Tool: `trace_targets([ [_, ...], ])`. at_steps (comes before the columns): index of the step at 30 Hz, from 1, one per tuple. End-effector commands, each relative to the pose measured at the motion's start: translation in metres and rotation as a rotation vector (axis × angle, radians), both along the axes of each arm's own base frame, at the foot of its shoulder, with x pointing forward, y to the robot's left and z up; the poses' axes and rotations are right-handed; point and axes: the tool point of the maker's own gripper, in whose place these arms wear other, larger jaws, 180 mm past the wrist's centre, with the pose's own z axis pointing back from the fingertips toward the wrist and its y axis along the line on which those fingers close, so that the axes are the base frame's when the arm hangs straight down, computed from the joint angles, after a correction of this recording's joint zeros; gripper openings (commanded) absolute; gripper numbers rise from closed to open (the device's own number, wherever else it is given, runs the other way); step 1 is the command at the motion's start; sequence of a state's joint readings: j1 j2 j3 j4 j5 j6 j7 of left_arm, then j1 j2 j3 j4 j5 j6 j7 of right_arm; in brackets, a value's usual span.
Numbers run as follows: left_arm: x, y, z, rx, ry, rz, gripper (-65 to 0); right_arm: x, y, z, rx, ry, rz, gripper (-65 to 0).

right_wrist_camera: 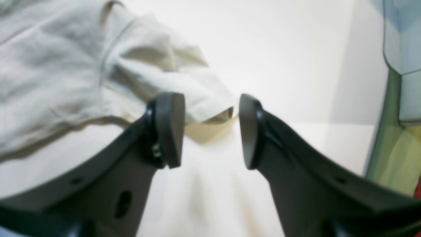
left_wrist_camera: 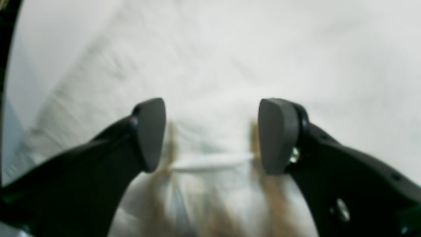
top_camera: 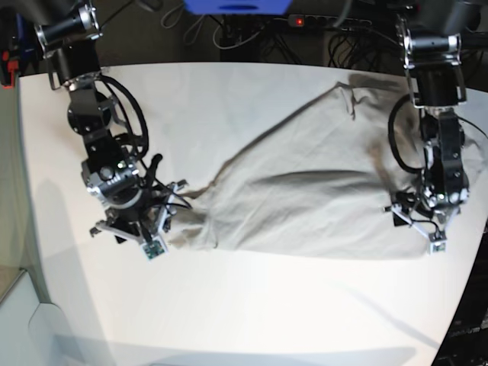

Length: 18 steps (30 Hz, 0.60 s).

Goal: Layout the t-shirt on the table in an organized manner, then fold the t-shirt properly
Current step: 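Grasp the shirt with both grippers at opposite ends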

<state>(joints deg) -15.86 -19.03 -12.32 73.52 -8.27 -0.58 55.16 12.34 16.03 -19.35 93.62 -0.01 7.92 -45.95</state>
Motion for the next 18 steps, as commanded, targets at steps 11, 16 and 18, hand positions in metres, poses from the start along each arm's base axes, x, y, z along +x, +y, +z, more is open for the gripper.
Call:
trace_targets([
  [11, -0.033, -0.108, 0.020, -0.295, 0.030, -0.128, -22.0, 0.022, 0.038, 0.018, 0.003, -0.021, 0.178, -35.4],
  [16, -0.060, -0.148, -0.002, -0.362, 0.091, -0.144, -22.0, 0.037, 0.040, 0.018, 0.015, -0.032, 0.179, -35.2],
  [18, -0.074, -0.143, -0.016, -0.332, 0.126, -0.127, -22.0, 0.040, 0.040, 0.021, 0.023, -0.054, 0.184, -35.2],
])
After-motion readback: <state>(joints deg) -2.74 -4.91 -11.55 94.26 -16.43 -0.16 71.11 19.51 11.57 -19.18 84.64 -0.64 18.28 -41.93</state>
